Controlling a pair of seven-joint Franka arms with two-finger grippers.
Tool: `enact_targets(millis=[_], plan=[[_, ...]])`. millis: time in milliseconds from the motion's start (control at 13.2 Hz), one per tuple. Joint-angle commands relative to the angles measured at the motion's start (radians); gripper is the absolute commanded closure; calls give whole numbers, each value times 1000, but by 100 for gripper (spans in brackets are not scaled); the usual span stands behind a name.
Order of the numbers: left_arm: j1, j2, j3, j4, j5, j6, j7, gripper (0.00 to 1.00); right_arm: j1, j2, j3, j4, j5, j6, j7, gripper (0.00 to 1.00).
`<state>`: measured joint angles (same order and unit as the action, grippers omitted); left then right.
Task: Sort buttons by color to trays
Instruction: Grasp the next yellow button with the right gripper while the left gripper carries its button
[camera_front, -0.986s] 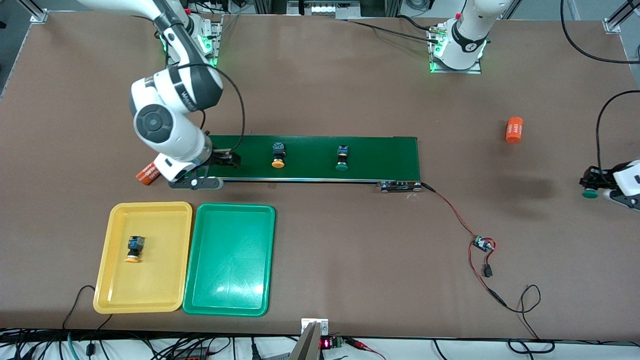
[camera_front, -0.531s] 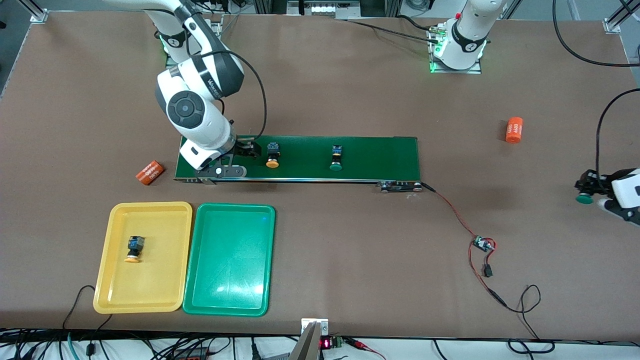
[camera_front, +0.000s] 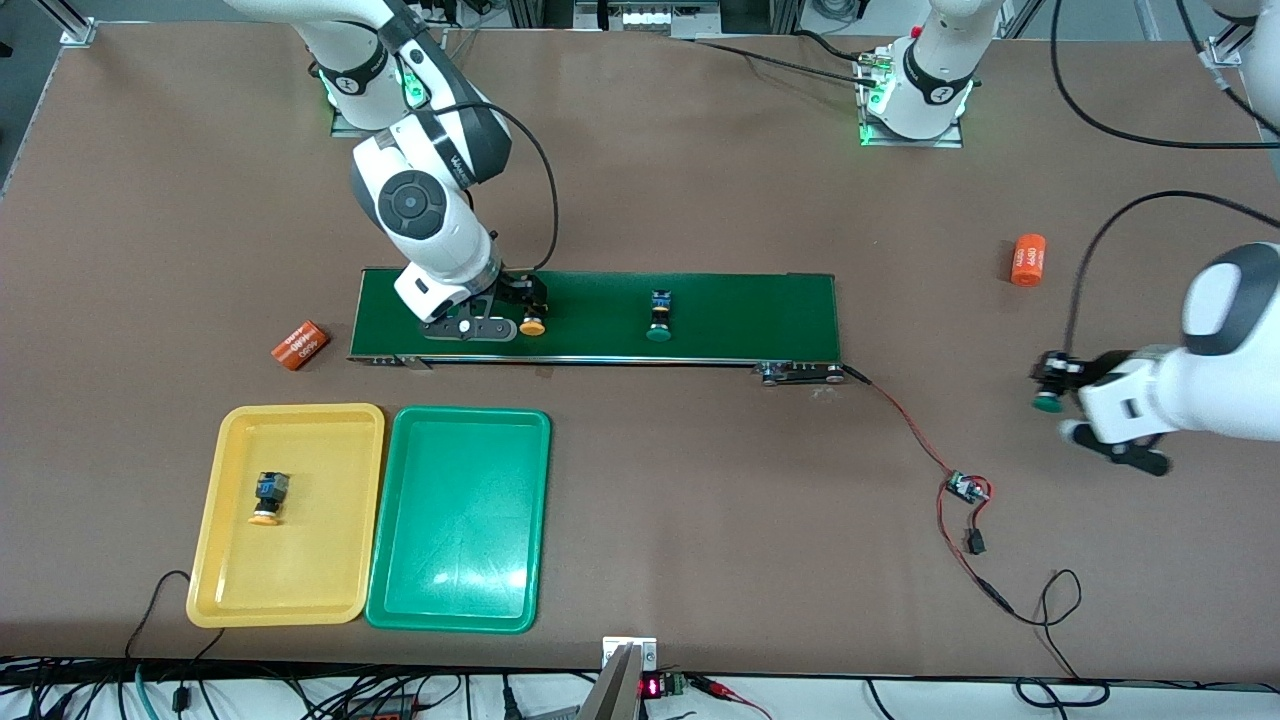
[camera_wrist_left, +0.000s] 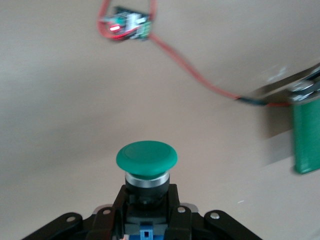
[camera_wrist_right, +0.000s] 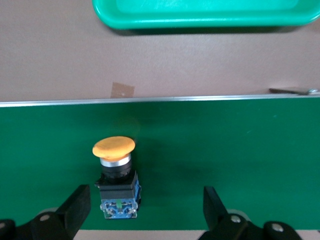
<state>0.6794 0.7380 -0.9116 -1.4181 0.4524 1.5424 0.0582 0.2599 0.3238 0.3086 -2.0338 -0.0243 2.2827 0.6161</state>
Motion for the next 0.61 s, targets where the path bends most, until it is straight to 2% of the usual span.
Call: enact_targets(millis=[0, 303, 531], plan=[[-124, 7, 2, 25, -21, -35, -186, 82, -2, -15, 6, -25, -17, 21, 27, 0], [-331, 30, 8, 2, -63, 16, -498, 86, 1, 4, 7, -25, -17, 26, 28, 0], [-376, 27, 2, -120, -63, 198, -687, 86, 2, 26, 7, -29, -17, 37, 27, 0]])
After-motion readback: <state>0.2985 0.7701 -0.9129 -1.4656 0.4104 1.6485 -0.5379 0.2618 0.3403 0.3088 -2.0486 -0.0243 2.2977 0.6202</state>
